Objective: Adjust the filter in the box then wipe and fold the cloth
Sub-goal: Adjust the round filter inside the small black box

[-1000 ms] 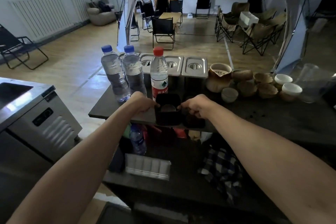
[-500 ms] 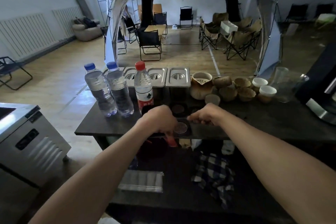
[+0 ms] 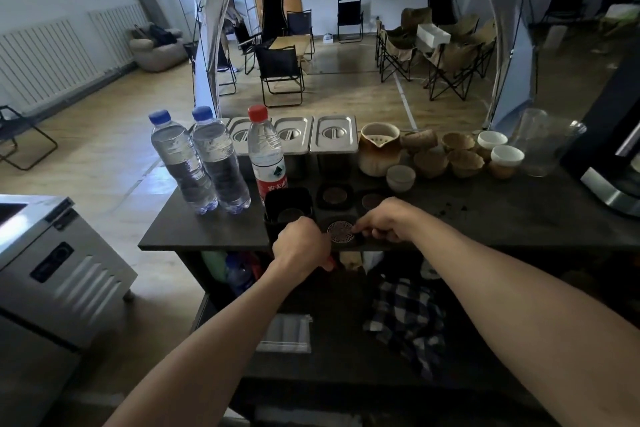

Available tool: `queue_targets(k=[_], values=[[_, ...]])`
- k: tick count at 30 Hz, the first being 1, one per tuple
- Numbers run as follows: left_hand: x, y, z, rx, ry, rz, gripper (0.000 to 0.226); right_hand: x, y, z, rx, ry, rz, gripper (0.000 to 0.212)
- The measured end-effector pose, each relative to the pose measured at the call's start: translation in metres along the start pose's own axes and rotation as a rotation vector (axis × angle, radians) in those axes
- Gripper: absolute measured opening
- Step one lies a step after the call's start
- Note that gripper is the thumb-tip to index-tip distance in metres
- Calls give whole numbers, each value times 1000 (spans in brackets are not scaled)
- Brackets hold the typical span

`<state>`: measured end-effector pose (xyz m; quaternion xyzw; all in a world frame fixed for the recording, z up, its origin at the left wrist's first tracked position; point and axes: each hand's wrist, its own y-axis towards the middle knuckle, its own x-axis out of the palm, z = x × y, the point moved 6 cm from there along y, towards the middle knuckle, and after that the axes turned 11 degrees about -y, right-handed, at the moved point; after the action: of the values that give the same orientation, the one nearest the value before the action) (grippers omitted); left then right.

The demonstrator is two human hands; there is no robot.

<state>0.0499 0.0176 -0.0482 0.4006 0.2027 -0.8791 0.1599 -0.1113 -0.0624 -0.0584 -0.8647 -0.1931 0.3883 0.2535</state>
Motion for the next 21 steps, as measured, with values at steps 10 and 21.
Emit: queue_targets(k=[10, 21], values=[[-58, -15, 21, 71, -610, -122, 20, -42, -23, -27, -56, 214, -174, 18], [-127, 34, -42, -172, -675, -178, 22, 13, -22, -92, -78, 367, -370, 24]])
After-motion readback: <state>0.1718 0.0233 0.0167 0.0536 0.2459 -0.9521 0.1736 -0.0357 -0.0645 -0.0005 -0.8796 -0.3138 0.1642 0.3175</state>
